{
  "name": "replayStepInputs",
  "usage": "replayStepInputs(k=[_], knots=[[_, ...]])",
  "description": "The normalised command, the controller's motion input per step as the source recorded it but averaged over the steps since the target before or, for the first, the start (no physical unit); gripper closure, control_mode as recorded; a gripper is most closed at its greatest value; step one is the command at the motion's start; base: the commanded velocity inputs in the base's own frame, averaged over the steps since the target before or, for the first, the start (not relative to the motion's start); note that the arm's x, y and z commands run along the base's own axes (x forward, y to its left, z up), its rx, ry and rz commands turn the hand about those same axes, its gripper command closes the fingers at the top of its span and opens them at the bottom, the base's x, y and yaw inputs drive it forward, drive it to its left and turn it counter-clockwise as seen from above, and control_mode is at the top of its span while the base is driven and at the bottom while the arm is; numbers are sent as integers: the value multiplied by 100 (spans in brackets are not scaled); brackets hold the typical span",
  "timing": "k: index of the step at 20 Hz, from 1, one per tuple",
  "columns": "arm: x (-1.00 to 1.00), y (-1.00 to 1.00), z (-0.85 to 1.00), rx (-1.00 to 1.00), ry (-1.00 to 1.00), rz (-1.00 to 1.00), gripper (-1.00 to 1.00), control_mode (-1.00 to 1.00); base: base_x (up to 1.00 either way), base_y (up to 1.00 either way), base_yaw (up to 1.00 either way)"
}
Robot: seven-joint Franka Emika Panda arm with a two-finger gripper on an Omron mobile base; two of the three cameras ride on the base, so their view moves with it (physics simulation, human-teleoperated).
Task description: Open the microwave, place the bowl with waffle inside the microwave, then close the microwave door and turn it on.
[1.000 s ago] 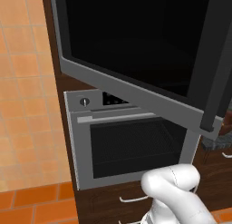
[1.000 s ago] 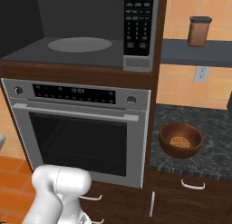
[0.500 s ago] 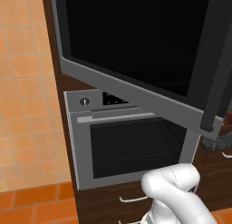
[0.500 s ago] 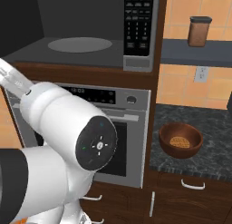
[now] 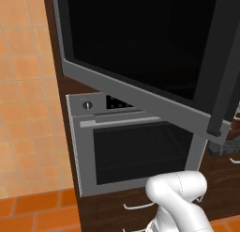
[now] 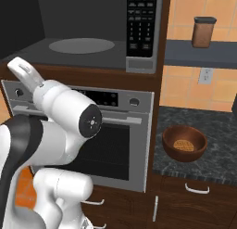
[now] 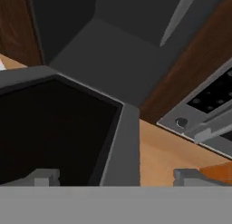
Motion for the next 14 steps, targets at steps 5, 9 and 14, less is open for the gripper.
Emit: replayStepInputs(k=[5, 9, 14], knots=[[-3, 82, 2, -1, 10, 49, -100, -100, 0, 0, 0], [-76, 99, 1, -8, -2, 61, -100, -100, 0, 0, 0], [-78, 100, 4, -8, -21, 48, -100, -100, 0, 0, 0]])
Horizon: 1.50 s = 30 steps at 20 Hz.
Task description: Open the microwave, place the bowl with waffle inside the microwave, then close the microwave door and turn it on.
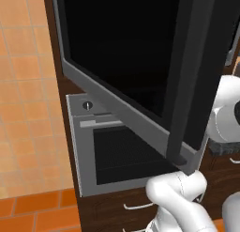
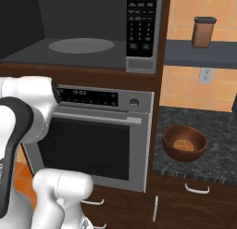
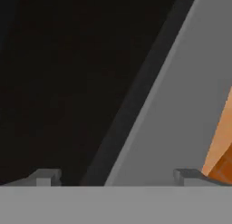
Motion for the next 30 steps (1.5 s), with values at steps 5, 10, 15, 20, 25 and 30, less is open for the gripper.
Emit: replayStepInputs(k=[5, 10, 15, 20, 25, 30], knots=[[7, 98, 3, -1, -10, -1, -100, -100, 0, 0, 0], [17, 2, -5, -2, 11, -13, -100, -100, 0, 0, 0], [-15, -100, -24, -25, 22, -30, -100, -100, 0, 0, 0], [8, -100, -51, -45, 4, -8, -100, -100, 0, 0, 0], [0, -100, -46, -38, 1, -14, -100, -100, 0, 0, 0], [2, -100, -30, -26, 8, -23, -100, -100, 0, 0, 0]])
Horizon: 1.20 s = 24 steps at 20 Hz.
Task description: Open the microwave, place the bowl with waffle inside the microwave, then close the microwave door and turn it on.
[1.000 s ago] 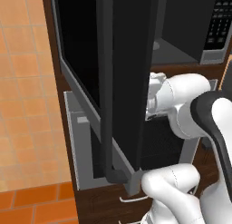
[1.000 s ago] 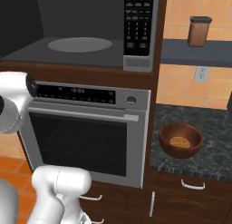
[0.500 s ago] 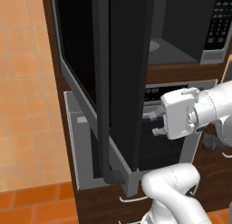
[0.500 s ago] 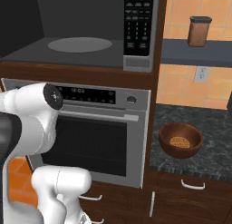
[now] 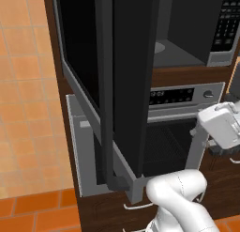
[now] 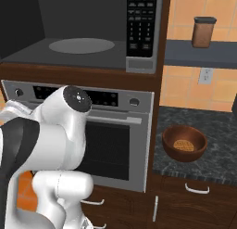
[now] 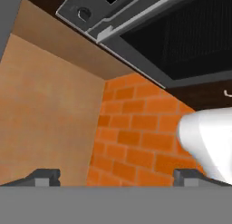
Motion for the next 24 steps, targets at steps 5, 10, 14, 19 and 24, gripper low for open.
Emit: replayStepInputs(k=[5, 10, 14, 19, 24], knots=[[0, -100, -38, -11, 0, -22, -100, -100, 0, 0, 0], [0, -100, -37, -6, 0, -24, -100, -100, 0, 0, 0], [28, -100, -37, -5, 3, -20, -100, -100, 0, 0, 0], [47, -100, -30, 0, 7, -21, -100, -100, 0, 0, 0], [75, -100, -31, 0, 15, -16, -100, -100, 0, 0, 0]])
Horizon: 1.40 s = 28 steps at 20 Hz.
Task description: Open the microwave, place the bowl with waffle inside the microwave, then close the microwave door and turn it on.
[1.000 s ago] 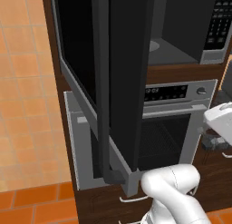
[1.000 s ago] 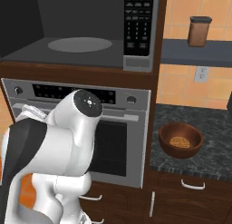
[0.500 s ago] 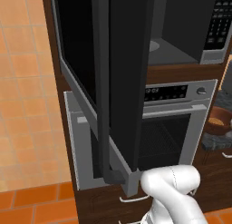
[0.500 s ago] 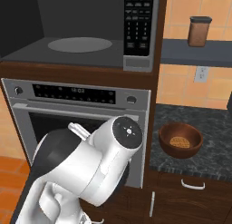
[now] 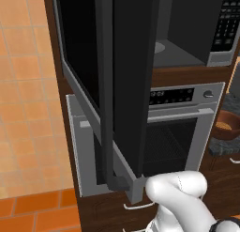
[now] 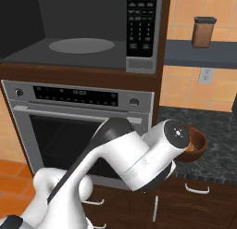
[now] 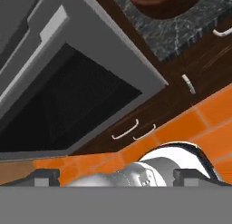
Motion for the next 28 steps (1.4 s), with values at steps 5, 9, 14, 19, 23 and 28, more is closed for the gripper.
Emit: replayStepInputs(k=[5, 9, 14, 19, 23, 28], knots=[[99, -100, -49, 3, 7, -13, -100, -100, 0, 0, 0], [91, -100, -52, 5, 1, -10, -100, -100, 0, 0, 0], [23, -55, -10, 5, 8, -4, -100, -100, 0, 0, 0], [20, -18, -13, 7, 2, -4, -100, -100, 0, 0, 0], [55, -14, -28, 8, 0, -6, -100, -100, 0, 0, 0], [71, -21, -36, 1, 0, -14, -100, -100, 0, 0, 0]])
